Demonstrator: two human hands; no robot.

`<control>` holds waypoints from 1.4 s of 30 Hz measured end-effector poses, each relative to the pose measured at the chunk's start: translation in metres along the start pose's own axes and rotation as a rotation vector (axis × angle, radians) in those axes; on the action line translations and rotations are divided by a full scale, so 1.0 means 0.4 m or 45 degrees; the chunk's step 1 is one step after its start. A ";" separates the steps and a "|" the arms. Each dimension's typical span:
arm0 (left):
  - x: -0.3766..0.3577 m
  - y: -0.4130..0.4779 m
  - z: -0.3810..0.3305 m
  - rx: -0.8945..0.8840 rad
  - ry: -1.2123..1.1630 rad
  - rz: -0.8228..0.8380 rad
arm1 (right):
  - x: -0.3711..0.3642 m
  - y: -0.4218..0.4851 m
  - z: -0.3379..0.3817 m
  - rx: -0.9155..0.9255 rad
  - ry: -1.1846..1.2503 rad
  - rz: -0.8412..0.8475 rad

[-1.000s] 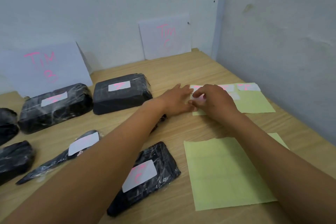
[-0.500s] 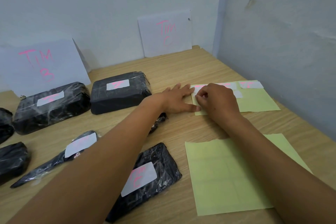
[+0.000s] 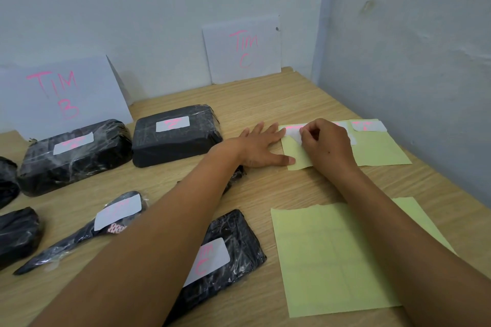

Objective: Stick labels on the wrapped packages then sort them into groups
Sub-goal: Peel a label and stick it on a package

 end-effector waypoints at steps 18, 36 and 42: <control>0.002 0.000 -0.002 -0.004 -0.047 0.012 | 0.065 0.012 -0.084 -0.468 1.044 -0.447; 0.111 -0.115 -0.070 -0.034 -1.074 -0.937 | 0.041 -0.090 0.131 0.640 -0.155 -0.266; 0.127 -0.214 -0.058 0.035 -1.328 -1.042 | 0.032 -0.155 0.216 0.939 -0.208 -0.336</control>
Point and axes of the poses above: each hand's wrist, its own y-axis towards the middle knuckle, its own x-axis out of the back of the hand, z = x × y, the point moved 5 cm from there along y, towards the middle knuckle, and after that the axes turned 9 degrees about -x, right-handed, at the moved point
